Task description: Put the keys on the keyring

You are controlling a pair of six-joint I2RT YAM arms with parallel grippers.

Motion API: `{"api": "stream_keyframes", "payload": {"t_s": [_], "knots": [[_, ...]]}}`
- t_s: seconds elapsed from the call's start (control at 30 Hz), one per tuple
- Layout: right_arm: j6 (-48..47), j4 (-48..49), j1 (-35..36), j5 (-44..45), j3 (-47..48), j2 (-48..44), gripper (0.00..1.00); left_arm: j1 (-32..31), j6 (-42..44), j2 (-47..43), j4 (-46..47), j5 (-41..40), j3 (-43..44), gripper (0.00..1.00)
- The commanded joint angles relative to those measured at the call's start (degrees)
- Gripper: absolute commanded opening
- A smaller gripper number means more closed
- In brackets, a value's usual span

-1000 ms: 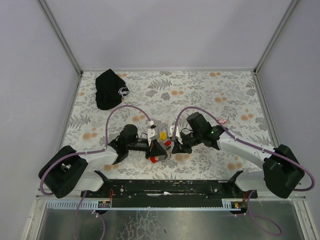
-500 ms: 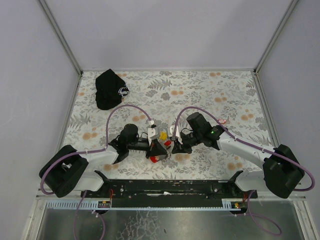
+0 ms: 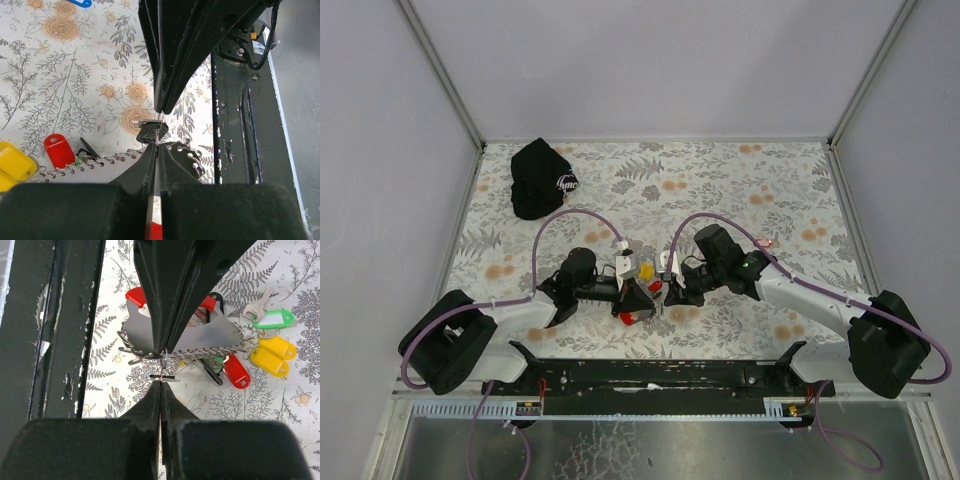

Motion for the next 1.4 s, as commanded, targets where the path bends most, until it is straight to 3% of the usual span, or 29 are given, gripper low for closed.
{"api": "stream_keyframes", "payload": {"t_s": [0.0, 1.37], "knots": [[0.5, 0.4, 0.5, 0.5, 1.4, -1.8, 0.00, 0.3, 0.7, -0.1, 1.8, 1.0, 1.6, 0.00], [0.8, 0.4, 0.5, 0.8, 2.2, 0.2, 0.00, 0.3, 0.5, 0.3, 2.2, 2.0, 1.6, 0.00]]}}
